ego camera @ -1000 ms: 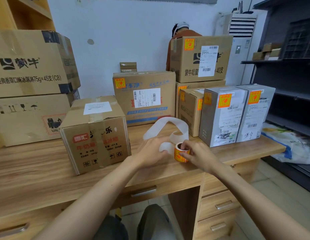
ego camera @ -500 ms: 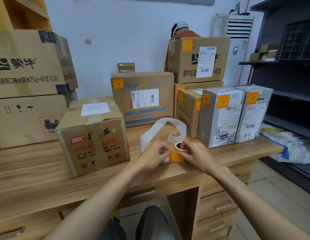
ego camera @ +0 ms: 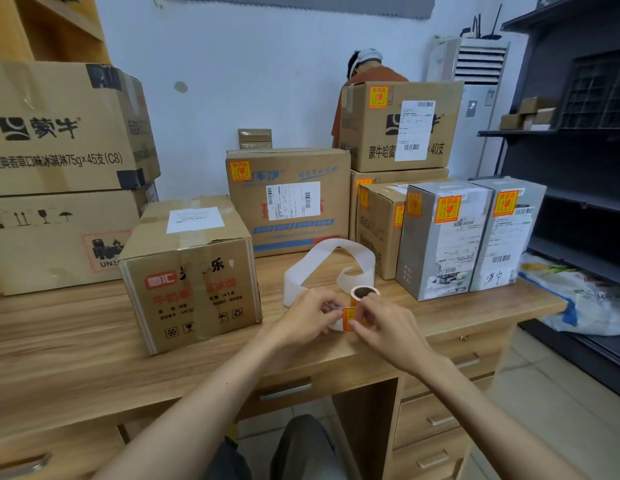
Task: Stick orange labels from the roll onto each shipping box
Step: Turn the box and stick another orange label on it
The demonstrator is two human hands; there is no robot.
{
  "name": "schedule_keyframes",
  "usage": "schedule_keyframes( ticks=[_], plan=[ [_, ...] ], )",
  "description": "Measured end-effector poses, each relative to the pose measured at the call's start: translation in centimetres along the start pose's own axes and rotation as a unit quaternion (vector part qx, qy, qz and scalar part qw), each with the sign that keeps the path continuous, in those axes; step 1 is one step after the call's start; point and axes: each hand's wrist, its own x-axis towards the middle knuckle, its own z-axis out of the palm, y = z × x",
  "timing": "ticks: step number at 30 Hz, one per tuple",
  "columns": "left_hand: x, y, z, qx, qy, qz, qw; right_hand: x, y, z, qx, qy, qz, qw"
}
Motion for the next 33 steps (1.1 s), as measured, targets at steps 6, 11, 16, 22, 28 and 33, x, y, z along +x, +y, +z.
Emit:
schedule_keyframes(
  ticks=[6,11,16,22,28,33],
  plan=[
    [0.3,-0.5,-0.3,-0.01,-0.046,0.006,0.999,0.7,-0.2,0.6,0.038,-0.029,0.048,0.998],
    [0.3,-0.3,-0.6,-0.008,-0.063,0.018,0.998,0.7,-0.2,0.4,0.063,-0.031,0.068,0.995],
    [0.3,-0.2,-0.4,-0.01,-0.07,0.017,0.997,0.7,0.3,0.6,0.071,-0.027,0.092,0.993],
    [0.2,0.1,0.0,-0.036,-0.057,0.015,0.998,0.6,0.4,0.5,0.065,-0.025,0.099,0.993],
    [0.3,-0.2,0.3,-0.044,-0.022,-0.006,0.999,0.2,0.4,0.8,0.131,0.01,0.111,0.985],
    [0.6,-0.6,0.6,-0.057,0.02,-0.045,0.997,-0.4,1.0,0.9,0.237,0.038,0.136,0.961]
  ],
)
